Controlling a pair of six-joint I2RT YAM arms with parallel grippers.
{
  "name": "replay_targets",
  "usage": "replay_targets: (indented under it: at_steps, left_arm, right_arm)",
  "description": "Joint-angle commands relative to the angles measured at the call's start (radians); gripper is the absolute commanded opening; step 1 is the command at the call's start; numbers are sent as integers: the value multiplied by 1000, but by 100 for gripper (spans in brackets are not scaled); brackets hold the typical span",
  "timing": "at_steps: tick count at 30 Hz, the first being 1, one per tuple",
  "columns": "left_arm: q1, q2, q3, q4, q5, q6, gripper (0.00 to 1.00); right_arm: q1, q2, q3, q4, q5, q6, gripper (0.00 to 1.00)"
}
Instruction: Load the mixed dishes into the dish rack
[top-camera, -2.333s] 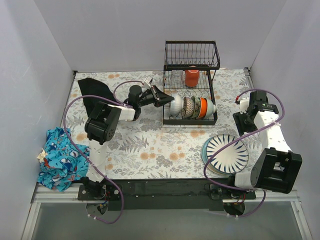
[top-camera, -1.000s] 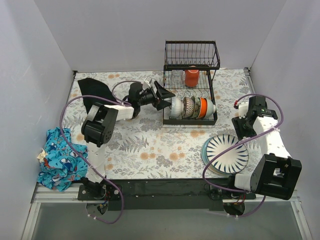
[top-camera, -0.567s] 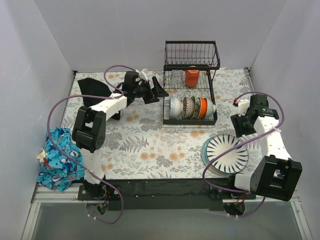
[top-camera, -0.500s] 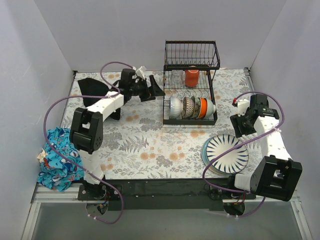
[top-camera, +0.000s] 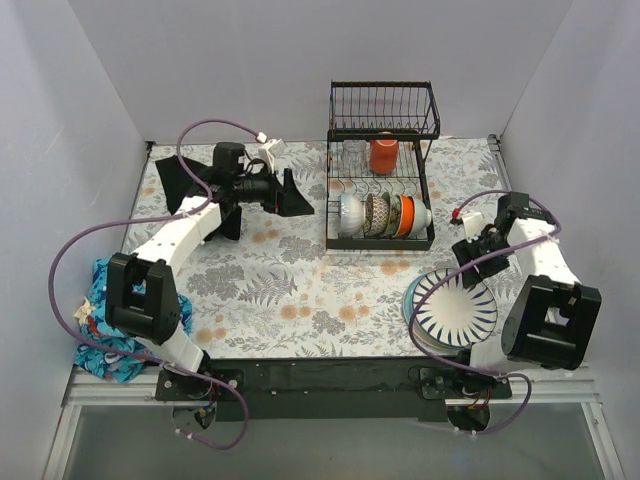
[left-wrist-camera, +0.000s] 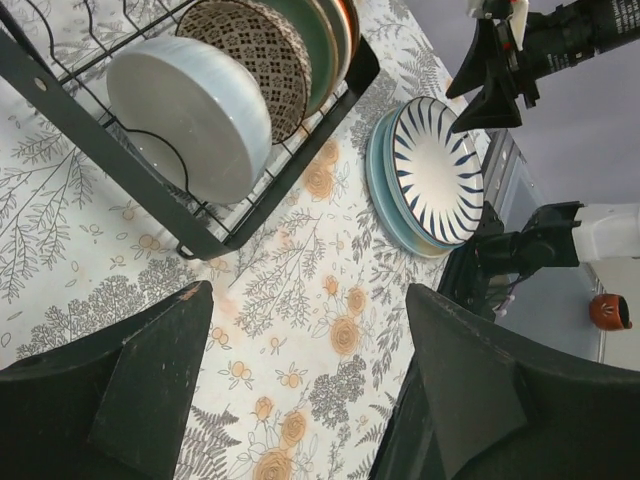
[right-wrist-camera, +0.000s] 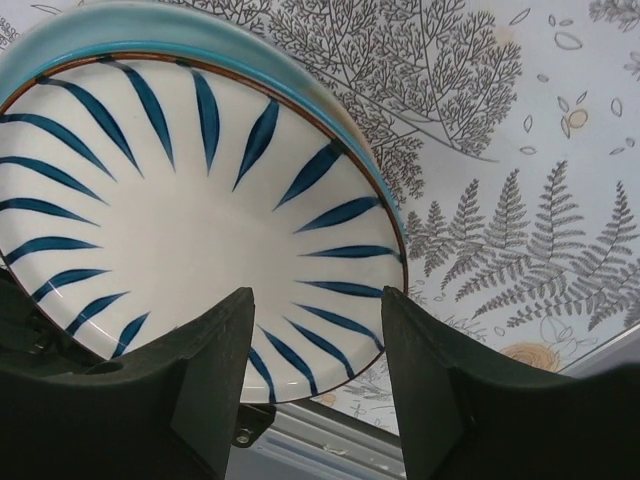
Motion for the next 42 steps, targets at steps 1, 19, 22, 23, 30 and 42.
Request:
replay_targets:
  at_steps: [1, 19, 22, 23, 30, 42]
  left_arm:
    - [7, 74, 122, -98, -13, 64, 77]
    - [-76, 435, 663, -402, 26, 277, 73]
    - [-114, 486, 757, -423, 42, 297, 73]
    - [-124, 509, 775, -425, 45, 302, 73]
    - [-234, 559, 866, -347, 117, 305, 78]
    - [-449, 608, 788, -37, 134, 270, 82]
  right_arm:
    - [-9, 68, 94, 8, -52, -93, 61]
    - [-26, 186, 17, 3, -20, -278, 7]
    - [-28, 155, 42, 8, -23, -287, 1]
    - [-26, 146, 71, 9, -23, -286, 1]
    - [-20, 27, 162, -20, -163, -330, 1]
    - [-16, -245, 30, -26, -247, -566, 1]
